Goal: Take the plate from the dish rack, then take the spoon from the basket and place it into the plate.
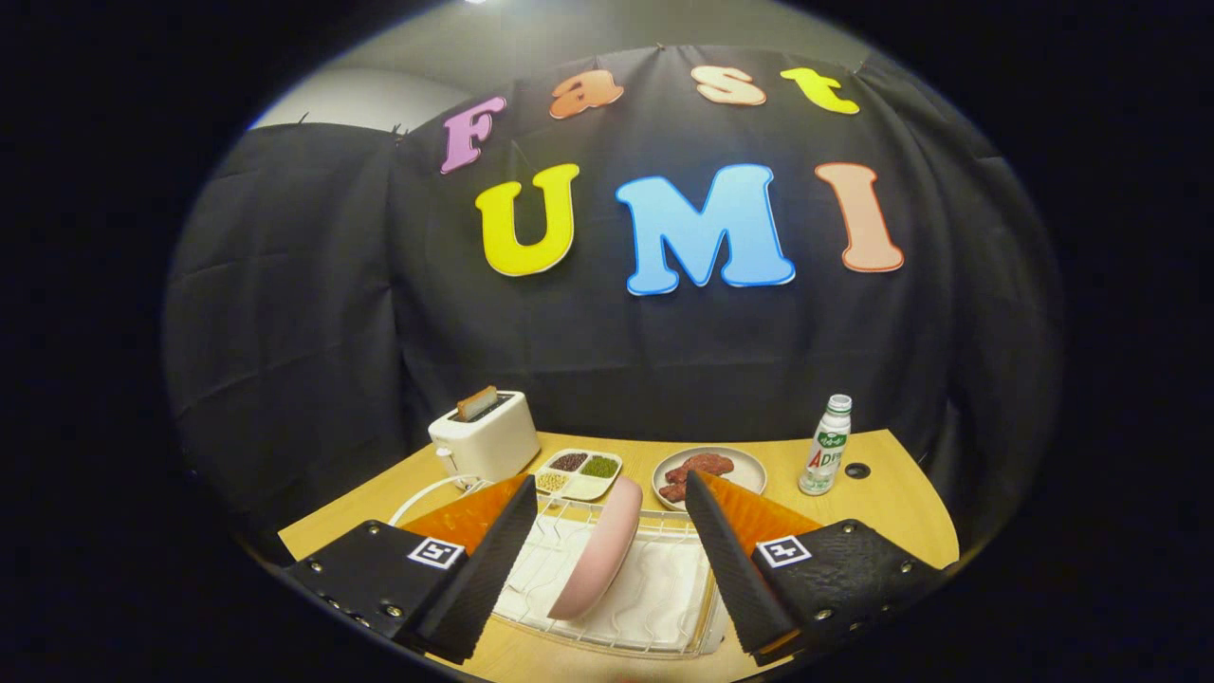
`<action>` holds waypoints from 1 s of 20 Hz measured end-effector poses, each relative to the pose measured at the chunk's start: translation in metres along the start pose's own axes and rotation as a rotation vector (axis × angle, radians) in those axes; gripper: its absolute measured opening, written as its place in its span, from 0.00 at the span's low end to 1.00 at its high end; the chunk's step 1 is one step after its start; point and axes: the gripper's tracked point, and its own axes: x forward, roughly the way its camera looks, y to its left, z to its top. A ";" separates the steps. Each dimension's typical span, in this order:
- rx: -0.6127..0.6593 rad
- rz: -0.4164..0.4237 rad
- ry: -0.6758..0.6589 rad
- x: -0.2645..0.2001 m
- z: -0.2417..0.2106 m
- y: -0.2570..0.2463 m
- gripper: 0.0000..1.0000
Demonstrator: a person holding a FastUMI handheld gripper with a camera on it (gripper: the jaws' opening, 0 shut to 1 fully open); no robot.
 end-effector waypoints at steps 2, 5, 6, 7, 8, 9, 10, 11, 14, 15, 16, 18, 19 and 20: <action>0.027 0.018 0.096 0.020 -0.014 0.002 0.96; 0.057 0.019 0.204 0.042 -0.028 0.000 0.97; 0.057 0.019 0.238 0.050 -0.034 -0.001 0.97; 0.064 0.019 0.278 0.056 -0.041 -0.002 0.97; 0.073 0.020 0.326 0.062 -0.049 -0.004 0.97; 0.085 0.024 0.377 0.069 -0.057 -0.004 0.97; 0.089 0.025 0.429 0.073 -0.066 -0.004 0.97; 0.092 0.030 0.480 0.077 -0.074 -0.004 0.97; 0.142 0.039 0.607 0.090 -0.099 -0.004 0.99; 0.161 0.039 0.644 0.094 -0.105 -0.004 0.98; 0.182 0.043 0.675 0.095 -0.110 -0.003 0.97; 0.223 0.026 0.746 0.096 -0.121 -0.001 0.87; 0.232 0.018 0.779 0.096 -0.125 0.000 0.78; 0.237 0.008 0.817 0.092 -0.128 0.002 0.73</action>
